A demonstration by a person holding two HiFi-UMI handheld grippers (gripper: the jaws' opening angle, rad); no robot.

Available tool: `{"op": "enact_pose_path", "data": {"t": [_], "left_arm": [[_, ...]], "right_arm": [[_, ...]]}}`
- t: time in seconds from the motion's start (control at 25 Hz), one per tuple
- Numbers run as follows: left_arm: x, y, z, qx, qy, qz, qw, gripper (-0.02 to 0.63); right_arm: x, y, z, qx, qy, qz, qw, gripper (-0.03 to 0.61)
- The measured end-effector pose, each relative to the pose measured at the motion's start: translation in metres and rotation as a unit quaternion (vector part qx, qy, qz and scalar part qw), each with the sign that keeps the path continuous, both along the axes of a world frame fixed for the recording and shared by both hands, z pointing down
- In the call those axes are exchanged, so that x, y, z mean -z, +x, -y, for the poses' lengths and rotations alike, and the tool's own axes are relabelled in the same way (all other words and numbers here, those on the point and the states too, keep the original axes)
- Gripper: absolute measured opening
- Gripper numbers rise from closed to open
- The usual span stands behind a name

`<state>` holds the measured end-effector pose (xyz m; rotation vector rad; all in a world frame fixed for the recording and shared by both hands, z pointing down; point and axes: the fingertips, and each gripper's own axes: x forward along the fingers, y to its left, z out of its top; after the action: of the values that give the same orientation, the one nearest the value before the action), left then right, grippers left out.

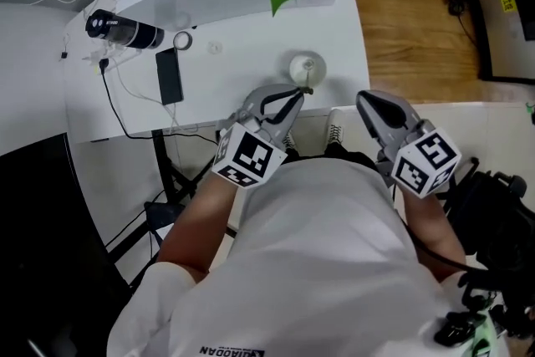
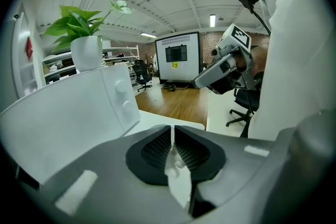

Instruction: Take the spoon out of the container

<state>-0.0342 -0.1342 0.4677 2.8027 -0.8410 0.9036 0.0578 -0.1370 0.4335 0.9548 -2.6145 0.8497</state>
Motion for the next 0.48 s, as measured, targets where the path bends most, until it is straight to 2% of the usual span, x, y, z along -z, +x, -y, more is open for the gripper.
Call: {"op": "enact_pose_path", "data": {"t": [0.48], "left_arm": [[-0.024, 0.012, -0.004, -0.073, 0.014, 0.066, 0.9950, 0.098]], "right_arm": [[-0.010, 0.006, -0.006, -0.028, -0.014, -0.002, 0.999, 0.006]]}}
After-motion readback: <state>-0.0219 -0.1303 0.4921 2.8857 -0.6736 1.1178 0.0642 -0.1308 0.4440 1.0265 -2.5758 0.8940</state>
